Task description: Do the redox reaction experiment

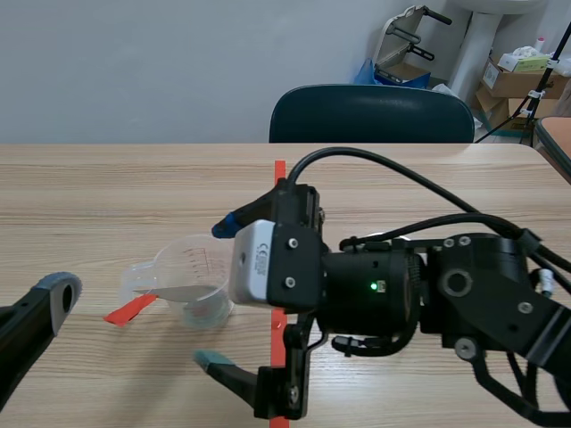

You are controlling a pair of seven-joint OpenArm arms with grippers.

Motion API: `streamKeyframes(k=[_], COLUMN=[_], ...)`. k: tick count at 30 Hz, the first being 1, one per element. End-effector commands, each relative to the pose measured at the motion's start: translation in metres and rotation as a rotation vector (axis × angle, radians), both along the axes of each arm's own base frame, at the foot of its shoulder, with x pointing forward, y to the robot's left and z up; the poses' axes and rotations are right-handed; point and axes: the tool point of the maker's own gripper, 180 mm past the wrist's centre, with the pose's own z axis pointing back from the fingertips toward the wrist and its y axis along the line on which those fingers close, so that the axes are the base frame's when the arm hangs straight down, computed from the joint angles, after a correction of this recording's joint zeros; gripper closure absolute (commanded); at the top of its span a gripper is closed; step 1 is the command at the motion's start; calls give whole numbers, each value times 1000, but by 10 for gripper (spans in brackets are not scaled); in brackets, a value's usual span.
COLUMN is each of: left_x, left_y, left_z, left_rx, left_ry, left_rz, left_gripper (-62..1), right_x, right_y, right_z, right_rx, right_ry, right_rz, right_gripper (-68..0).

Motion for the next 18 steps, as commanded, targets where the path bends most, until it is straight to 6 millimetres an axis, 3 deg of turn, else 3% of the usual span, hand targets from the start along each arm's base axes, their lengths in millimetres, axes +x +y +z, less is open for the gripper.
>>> streamKeyframes(k=[1, 11, 18], left_x=[0, -1, -1], left_y=[-2, -2, -2], left_z=[6, 7, 6], left_rx=[-23, -23, -22], left_ry=[-22, -23, -20], left_rz=[2, 2, 2], left_gripper=[-623, -623, -623], right_x=[6, 7, 14], right_y=[10, 53, 59], right_z=[17, 21, 26], right_rx=[59, 77, 98], right_ry=[-28, -91, -126], right_rz=[10, 85, 62], right_gripper=[-679, -679, -679])
